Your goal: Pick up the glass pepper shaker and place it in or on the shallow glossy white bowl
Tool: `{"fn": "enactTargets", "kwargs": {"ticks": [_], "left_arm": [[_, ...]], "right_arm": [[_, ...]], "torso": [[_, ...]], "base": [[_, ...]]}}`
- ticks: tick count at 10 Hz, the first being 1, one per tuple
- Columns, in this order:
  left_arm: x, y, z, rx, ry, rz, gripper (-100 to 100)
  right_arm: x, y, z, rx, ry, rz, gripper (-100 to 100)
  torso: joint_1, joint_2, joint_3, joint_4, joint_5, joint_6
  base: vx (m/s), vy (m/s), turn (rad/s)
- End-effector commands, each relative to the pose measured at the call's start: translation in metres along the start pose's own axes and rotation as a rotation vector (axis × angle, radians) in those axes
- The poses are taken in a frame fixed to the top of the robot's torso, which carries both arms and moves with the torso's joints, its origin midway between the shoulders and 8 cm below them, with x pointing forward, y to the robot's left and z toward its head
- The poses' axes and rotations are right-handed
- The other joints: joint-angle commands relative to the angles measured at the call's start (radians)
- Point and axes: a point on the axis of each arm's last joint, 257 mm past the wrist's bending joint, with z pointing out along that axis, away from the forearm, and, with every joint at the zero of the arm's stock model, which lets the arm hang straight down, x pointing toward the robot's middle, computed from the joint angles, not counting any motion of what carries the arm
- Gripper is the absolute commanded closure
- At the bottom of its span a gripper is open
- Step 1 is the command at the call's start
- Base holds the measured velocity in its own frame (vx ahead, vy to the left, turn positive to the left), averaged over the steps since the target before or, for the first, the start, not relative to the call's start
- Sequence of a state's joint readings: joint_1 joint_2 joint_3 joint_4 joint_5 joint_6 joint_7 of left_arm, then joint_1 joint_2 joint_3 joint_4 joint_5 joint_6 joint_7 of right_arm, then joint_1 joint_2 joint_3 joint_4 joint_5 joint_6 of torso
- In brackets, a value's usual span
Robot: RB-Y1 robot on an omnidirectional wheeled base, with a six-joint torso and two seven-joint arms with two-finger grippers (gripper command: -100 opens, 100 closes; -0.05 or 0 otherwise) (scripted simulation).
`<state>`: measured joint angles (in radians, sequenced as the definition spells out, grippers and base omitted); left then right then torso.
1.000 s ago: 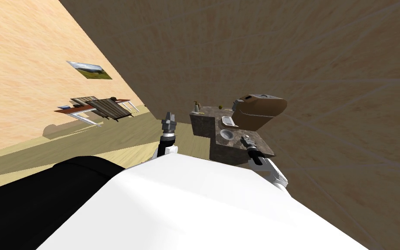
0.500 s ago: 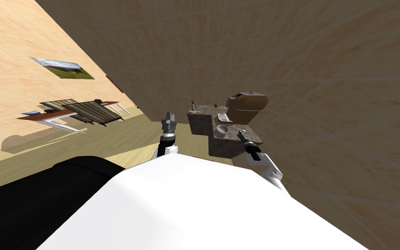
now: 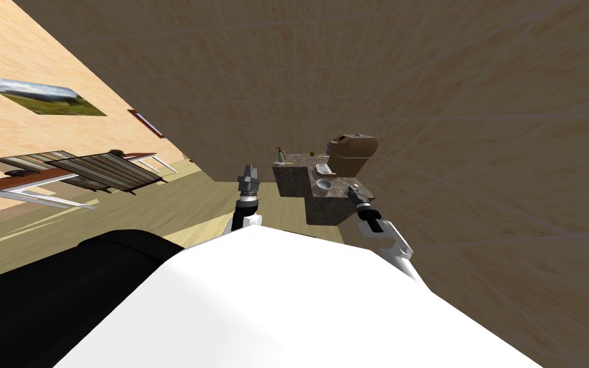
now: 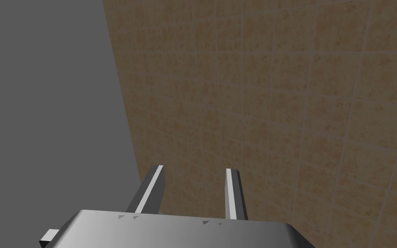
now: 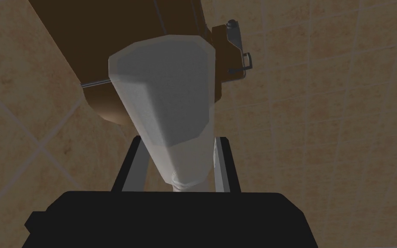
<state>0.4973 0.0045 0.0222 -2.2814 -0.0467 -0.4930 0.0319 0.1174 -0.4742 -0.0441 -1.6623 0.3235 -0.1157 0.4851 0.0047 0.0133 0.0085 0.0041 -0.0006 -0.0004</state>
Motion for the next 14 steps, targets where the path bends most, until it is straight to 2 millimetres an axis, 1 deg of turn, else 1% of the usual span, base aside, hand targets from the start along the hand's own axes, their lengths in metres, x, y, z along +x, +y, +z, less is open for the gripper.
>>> {"fn": "enactTargets", "kwargs": {"ticks": [1,3,4,5,8,11,14], "left_arm": [[0.0,0.0,0.0,0.0,0.0,0.0,0],[0.0,0.0,0.0,0.0,0.0,0.0,0],[0.0,0.0,0.0,0.0,0.0,0.0,0],[0.0,0.0,0.0,0.0,0.0,0.0,0],[0.0,0.0,0.0,0.0,0.0,0.0,0],[0.0,0.0,0.0,0.0,0.0,0.0,0],[0.0,0.0,0.0,0.0,0.0,0.0,0]], "right_arm": [[-0.007,0.014,0.003,-0.024,-0.007,0.038,100],[-0.001,0.0,-0.002,0.008,0.03,0.027,100],[0.005,-0.016,-0.006,0.043,0.059,0.002,100],[0.008,-0.026,-0.009,0.064,0.076,-0.014,100],[0.014,-0.062,-0.019,0.138,0.129,-0.08,100],[0.014,-0.101,-0.032,0.216,0.178,-0.161,100],[0.009,-0.137,-0.044,0.288,0.216,-0.242,100]], "torso": [[0.0,0.0,0.0,0.0,0.0,0.0],[0.004,-0.006,-0.003,-0.001,0.001,-0.002],[0.005,-0.011,-0.006,-0.002,0.001,-0.002],[0.005,-0.016,-0.009,-0.004,0.001,-0.004],[-0.001,-0.017,-0.01,-0.004,0.0,-0.002],[0.0,-0.017,-0.01,-0.004,0.001,-0.002],[0.0,-0.018,-0.01,-0.004,0.003,-0.001]], "base": [[-0.091,0.11,-0.083],[-0.019,0.126,0.106],[0.065,0.13,0.251],[0.069,0.113,0.234],[0.051,0.058,0.201],[0.062,0.061,0.221],[0.071,0.035,0.248]]}}
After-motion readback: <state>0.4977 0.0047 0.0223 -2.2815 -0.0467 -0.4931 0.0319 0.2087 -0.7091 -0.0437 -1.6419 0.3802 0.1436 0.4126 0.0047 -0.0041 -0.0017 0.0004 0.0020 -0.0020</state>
